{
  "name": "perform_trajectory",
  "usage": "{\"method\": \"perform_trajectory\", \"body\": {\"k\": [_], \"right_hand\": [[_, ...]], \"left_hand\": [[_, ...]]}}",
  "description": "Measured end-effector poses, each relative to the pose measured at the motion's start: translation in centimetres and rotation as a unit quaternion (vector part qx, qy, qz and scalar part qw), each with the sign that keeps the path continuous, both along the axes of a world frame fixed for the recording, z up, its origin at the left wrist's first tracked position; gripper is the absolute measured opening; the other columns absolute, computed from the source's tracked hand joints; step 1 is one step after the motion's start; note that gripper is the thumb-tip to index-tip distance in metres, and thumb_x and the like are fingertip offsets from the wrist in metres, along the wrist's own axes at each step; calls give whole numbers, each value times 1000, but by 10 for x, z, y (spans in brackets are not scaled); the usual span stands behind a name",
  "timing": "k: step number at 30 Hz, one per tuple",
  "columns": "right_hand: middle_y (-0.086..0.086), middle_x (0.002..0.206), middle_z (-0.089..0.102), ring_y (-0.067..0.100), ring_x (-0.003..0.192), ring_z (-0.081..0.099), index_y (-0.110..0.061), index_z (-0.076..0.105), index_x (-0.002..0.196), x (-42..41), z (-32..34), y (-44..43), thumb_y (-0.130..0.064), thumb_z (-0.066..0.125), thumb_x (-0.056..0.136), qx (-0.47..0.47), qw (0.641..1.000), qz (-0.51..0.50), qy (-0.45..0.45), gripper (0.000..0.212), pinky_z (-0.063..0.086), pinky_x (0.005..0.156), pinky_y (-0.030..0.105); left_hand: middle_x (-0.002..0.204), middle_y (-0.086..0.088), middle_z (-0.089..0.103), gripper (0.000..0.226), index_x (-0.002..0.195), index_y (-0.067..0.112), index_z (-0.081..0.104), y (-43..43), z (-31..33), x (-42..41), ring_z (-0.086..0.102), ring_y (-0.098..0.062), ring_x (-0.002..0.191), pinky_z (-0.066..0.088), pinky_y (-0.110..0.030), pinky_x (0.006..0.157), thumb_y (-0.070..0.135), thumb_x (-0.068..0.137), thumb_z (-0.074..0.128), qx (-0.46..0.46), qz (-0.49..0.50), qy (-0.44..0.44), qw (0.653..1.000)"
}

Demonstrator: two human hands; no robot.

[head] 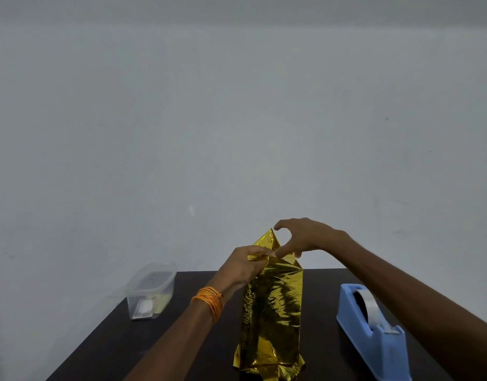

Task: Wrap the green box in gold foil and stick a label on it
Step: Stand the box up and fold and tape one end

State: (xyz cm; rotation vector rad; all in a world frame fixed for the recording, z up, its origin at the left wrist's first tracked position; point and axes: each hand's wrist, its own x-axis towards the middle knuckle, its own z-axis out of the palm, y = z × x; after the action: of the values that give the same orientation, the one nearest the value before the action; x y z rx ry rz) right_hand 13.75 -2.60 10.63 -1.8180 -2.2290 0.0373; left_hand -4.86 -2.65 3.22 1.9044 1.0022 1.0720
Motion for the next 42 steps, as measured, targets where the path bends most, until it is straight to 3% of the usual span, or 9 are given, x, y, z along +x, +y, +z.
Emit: {"method": "perform_trajectory", "body": {"k": [3, 7, 10, 16, 24, 28, 31, 37, 42], "right_hand": [[3, 142, 54, 22, 120, 56, -29, 45, 142, 11, -20, -3, -60, 75, 77, 46, 997, -53, 37, 79, 48, 98, 40], [-3, 101, 62, 15, 96, 59, -29, 47, 138, 13, -50, -13, -56, 69, 84, 66, 974, -25, 215, 65, 47, 79, 30], [3, 119, 61, 19, 106, 61, -29, 49, 135, 5, -59, -15, -47, 73, 86, -4, 926, 8, 377, 57, 50, 73, 27], [8, 113, 65, 20, 98, 62, -22, 63, 113, -2, -71, -7, -18, 67, 90, -61, 824, -22, 563, 24, 46, 79, 35], [5, 93, 68, 20, 85, 64, -18, 65, 109, 5, -83, -8, -28, 68, 92, -53, 815, -21, 577, 20, 46, 74, 34], [7, 99, 69, 20, 88, 65, -18, 66, 107, 6, -84, -4, -29, 67, 93, -56, 820, -8, 570, 18, 47, 73, 33], [5, 97, 67, 20, 90, 63, -19, 66, 104, 7, -85, -2, -30, 68, 91, -64, 819, -7, 571, 17, 47, 75, 33], [6, 96, 64, 20, 89, 62, -15, 64, 106, 2, -88, -2, -28, 65, 94, -47, 810, -8, 584, 18, 46, 75, 33], [4, 97, 64, 18, 84, 62, -16, 64, 106, 1, -89, -8, -30, 67, 92, -41, 795, -4, 605, 20, 46, 72, 31]], "left_hand": [[114, -3, 67, 23, 105, 25, 76, -1, 1, -1, 64, -20, 106, 56, -42, 93, 9, 95, 63, -6, 0, -11, 1000], [115, -1, 64, 26, 116, 20, 73, -2, 3, 0, 62, -19, 103, 56, -31, 84, 10, 98, 57, 6, 3, 6, 1000], [114, 4, 58, 29, 119, 20, 71, -4, 5, -2, 55, -14, 104, 48, -13, 70, 8, 99, 54, 18, 14, 24, 999], [114, -6, 66, 25, 119, 17, 72, -5, 5, -4, 65, -19, 100, 58, -30, 81, 10, 98, 59, -12, 0, 7, 1000], [115, 11, 67, 43, 121, 32, 68, -13, 8, -7, 62, -6, 104, 51, -30, 84, 60, 95, 48, -79, -22, -63, 995], [119, 5, 68, 28, 111, 27, 73, -12, 3, -16, 64, -11, 107, 53, -42, 96, 32, 104, 47, -25, 20, -136, 990], [115, -4, 69, 22, 106, 22, 74, -11, -5, -21, 65, -17, 104, 54, -35, 85, 13, 96, 57, -47, 28, -125, 991], [113, -8, 69, 25, 101, 24, 75, -14, -7, -15, 65, -22, 102, 53, -30, 74, 10, 96, 55, -98, 39, -183, 978], [113, -3, 70, 15, 104, 24, 75, -14, -11, -18, 61, -25, 115, 48, -48, 103, 25, 94, 64, -91, 60, -207, 972]]}}
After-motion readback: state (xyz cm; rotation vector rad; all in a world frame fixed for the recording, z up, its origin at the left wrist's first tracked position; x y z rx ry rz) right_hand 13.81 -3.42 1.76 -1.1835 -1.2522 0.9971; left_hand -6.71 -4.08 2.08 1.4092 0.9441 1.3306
